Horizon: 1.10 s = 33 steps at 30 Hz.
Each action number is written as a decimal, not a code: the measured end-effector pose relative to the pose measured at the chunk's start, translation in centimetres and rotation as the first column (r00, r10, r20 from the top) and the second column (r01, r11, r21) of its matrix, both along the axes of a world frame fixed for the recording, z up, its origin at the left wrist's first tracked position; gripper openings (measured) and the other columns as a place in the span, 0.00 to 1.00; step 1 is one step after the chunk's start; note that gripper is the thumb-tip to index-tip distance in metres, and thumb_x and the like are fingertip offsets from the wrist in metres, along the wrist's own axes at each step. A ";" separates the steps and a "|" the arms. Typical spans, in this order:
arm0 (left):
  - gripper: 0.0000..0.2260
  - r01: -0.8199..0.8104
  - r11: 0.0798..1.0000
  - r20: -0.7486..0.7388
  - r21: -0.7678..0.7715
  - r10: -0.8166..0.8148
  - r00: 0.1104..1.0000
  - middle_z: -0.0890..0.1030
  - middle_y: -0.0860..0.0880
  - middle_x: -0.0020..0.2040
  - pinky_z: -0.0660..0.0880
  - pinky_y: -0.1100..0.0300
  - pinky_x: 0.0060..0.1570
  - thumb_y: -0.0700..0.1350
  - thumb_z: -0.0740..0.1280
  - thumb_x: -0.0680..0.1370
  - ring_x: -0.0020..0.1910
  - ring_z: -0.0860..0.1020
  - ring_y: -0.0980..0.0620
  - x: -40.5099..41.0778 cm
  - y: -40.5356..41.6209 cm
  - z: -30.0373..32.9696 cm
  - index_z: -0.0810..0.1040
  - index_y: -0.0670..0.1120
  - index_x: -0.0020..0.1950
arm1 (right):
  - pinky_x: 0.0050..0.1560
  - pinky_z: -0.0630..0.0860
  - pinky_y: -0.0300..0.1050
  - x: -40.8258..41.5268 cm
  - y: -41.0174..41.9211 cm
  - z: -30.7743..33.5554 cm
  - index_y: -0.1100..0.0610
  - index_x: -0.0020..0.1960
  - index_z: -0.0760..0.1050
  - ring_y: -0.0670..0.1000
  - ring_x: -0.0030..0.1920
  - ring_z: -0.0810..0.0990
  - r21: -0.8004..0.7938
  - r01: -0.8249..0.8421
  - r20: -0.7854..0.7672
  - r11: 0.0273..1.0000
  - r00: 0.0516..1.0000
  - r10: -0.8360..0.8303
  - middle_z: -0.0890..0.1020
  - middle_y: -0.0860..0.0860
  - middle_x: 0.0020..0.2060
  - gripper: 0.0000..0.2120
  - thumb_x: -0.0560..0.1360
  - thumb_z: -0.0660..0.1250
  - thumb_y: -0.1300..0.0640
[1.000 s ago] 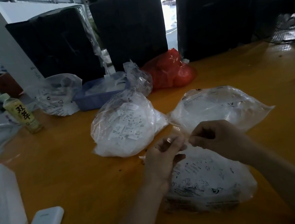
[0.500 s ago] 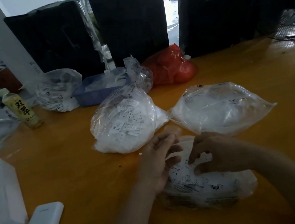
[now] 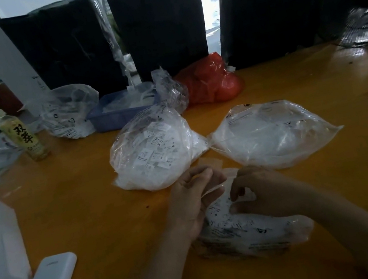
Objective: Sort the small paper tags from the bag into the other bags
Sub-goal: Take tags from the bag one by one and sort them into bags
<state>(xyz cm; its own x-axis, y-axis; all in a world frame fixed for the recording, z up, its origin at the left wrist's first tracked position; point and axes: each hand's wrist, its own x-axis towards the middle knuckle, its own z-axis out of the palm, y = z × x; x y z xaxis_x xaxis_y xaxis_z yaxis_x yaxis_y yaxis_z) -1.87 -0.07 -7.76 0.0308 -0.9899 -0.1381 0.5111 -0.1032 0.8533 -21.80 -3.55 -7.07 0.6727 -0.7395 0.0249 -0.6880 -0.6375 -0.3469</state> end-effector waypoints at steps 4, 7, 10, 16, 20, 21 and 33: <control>0.05 -0.001 1.000 0.031 0.011 0.001 1.000 0.87 0.41 0.55 0.82 0.62 0.38 0.42 0.75 0.71 0.53 0.87 0.46 -0.2 0.0 -0.1 0.87 0.45 0.46 | 0.52 0.65 0.44 1.5 0.5 -0.9 0.39 0.56 0.74 0.44 0.51 0.66 -0.088 0.033 -0.147 0.996 0.988 -0.046 0.68 0.38 0.48 0.26 0.69 0.58 0.23; 0.09 -0.015 1.000 -0.024 0.006 0.015 1.000 0.86 0.38 0.55 0.82 0.63 0.42 0.37 0.75 0.71 0.53 0.87 0.44 -0.1 0.0 -0.3 0.85 0.40 0.50 | 0.50 0.68 0.41 1.7 0.3 -0.4 0.39 0.50 0.74 0.43 0.50 0.70 -0.025 0.079 -0.094 0.997 0.992 -0.081 0.72 0.38 0.47 0.12 0.74 0.67 0.33; 0.08 -0.025 1.000 -0.077 -0.012 0.024 0.997 0.86 0.36 0.52 0.83 0.62 0.45 0.34 0.74 0.72 0.51 0.87 0.42 0.0 -0.1 -0.6 0.84 0.38 0.50 | 0.41 0.70 0.33 0.8 0.1 0.4 0.41 0.45 0.71 0.41 0.43 0.74 0.091 0.150 0.043 0.984 0.987 -0.154 0.75 0.38 0.44 0.11 0.75 0.73 0.41; 0.07 -0.046 0.999 -0.089 0.012 0.047 0.995 0.87 0.38 0.50 0.83 0.62 0.48 0.44 0.75 0.73 0.52 0.87 0.45 -0.5 -0.2 -0.4 0.88 0.41 0.45 | 0.31 0.72 0.35 -1.4 -0.3 2.2 0.50 0.41 0.77 0.42 0.29 0.75 0.444 0.240 0.503 0.863 0.731 -0.462 0.81 0.47 0.31 0.10 0.72 0.77 0.49; 0.09 -0.032 0.999 -0.091 0.006 0.033 0.995 0.86 0.36 0.56 0.83 0.61 0.50 0.41 0.74 0.74 0.55 0.86 0.41 -0.6 0.0 -0.5 0.87 0.39 0.51 | 0.40 0.79 0.41 -1.8 -0.3 2.7 0.58 0.47 0.81 0.51 0.36 0.81 0.555 0.141 0.667 0.820 0.513 -0.540 0.85 0.53 0.34 0.05 0.74 0.75 0.59; 0.10 -0.027 1.000 -0.087 0.004 0.027 0.996 0.86 0.36 0.56 0.83 0.60 0.51 0.41 0.74 0.73 0.55 0.86 0.41 -0.7 0.1 -0.4 0.87 0.39 0.52 | 0.41 0.80 0.41 -1.8 -0.3 2.8 0.59 0.48 0.82 0.51 0.37 0.83 0.560 0.135 0.691 0.817 0.467 -0.551 0.86 0.54 0.36 0.03 0.75 0.74 0.62; 0.17 0.076 0.995 0.052 -0.066 -0.072 0.996 0.86 0.39 0.58 0.82 0.61 0.55 0.42 0.75 0.75 0.60 0.85 0.43 -0.7 0.5 -0.7 0.83 0.40 0.62 | 0.44 0.81 0.37 -0.8 0.5 3.1 0.56 0.49 0.82 0.51 0.40 0.86 0.429 0.166 0.785 0.888 0.418 -0.457 0.87 0.52 0.38 0.06 0.75 0.73 0.65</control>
<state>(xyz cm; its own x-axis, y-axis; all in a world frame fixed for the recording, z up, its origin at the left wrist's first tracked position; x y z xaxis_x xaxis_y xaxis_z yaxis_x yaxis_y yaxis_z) -2.59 0.42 -8.46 -0.0377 -0.9968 -0.0703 0.4610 -0.0798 0.8838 -22.60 -3.09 -3.96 0.1364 -0.9655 0.2219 -0.0842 -0.2344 -0.9685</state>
